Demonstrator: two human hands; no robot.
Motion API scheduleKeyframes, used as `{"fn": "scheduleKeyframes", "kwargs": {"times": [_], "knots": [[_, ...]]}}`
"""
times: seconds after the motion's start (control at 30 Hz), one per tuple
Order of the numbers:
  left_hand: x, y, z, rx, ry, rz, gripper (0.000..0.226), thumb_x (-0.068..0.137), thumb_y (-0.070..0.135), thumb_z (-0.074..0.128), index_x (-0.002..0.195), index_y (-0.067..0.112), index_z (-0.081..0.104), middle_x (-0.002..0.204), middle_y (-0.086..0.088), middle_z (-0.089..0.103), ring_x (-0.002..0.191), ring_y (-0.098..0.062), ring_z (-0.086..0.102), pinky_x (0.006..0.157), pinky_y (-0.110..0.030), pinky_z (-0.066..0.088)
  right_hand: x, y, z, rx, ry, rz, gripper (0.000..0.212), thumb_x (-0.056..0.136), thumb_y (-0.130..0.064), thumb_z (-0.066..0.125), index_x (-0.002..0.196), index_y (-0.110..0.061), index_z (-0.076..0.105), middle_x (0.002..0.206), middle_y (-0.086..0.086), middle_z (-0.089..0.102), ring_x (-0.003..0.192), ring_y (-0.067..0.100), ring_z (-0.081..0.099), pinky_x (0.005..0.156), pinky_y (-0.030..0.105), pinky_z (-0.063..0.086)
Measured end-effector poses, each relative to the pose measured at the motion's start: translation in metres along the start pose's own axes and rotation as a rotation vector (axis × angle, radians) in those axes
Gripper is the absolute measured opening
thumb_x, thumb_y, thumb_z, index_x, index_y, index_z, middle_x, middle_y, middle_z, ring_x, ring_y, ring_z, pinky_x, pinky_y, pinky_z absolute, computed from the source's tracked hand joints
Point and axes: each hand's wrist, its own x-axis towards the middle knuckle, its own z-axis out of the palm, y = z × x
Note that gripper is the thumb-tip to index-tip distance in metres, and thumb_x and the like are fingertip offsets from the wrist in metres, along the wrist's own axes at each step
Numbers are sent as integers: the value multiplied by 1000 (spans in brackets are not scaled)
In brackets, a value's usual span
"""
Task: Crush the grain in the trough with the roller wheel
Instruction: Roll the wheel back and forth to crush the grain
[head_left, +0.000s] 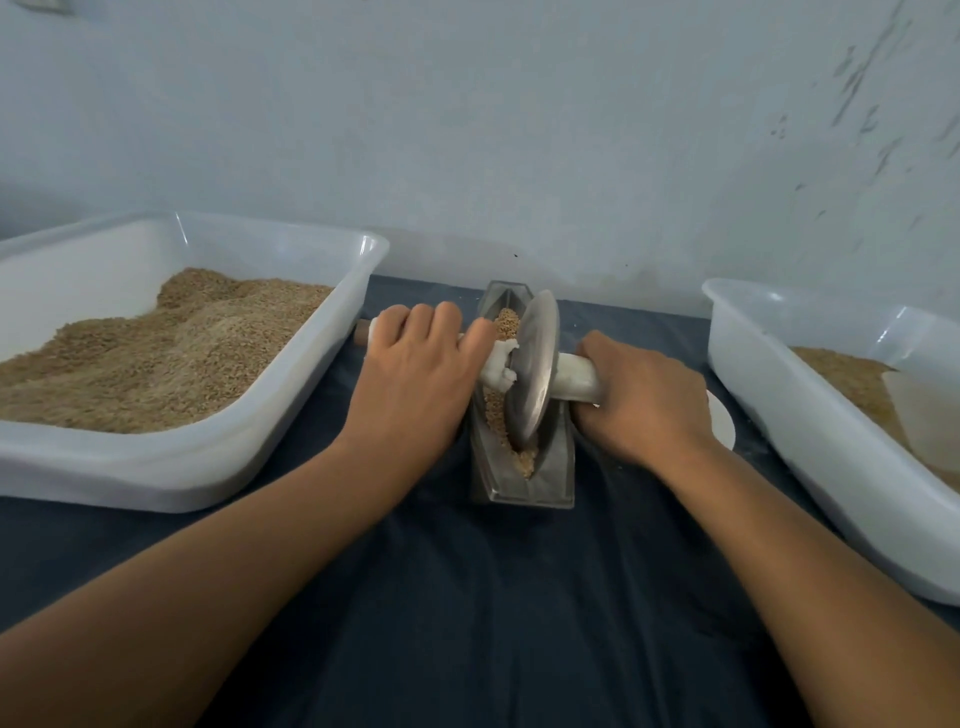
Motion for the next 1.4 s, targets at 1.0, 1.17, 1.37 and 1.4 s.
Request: {"fn": "scheduleKeyframes", "kwargs": {"times": [1.0, 1.17, 1.37, 1.4], "knots": [[45, -13, 51, -88, 8, -41, 11, 91, 20, 55, 99, 20, 47, 82, 0, 57, 72, -26, 55, 70, -39, 37, 83, 15, 8, 44, -379, -45, 7, 73, -39, 60, 78, -34, 60, 76, -11, 64, 69, 12, 59, 54, 28, 40], [30, -8, 38, -53, -17, -50, 21, 88, 17, 60, 104, 19, 46, 89, -2, 55, 78, -26, 55, 74, -39, 39, 60, 9, 5, -28, -220, -46, 13, 70, -43, 52, 80, -35, 53, 73, -13, 58, 64, 12, 54, 51, 26, 31], [14, -4, 15, -94, -42, -51, 23, 83, 9, 51, 104, 18, 45, 91, -4, 51, 82, -28, 51, 79, -42, 40, 31, 2, 3, -74, -80, -15, 15, 76, -45, 51, 83, -33, 45, 67, -11, 53, 61, 18, 50, 50, 27, 23], [12, -3, 12, -98, -32, -52, 23, 82, 9, 48, 104, 18, 46, 91, -4, 50, 82, -28, 50, 79, -42, 40, 26, 0, 2, -75, -60, -12, 16, 77, -46, 51, 84, -33, 44, 66, -11, 53, 61, 20, 50, 50, 28, 22]]}}
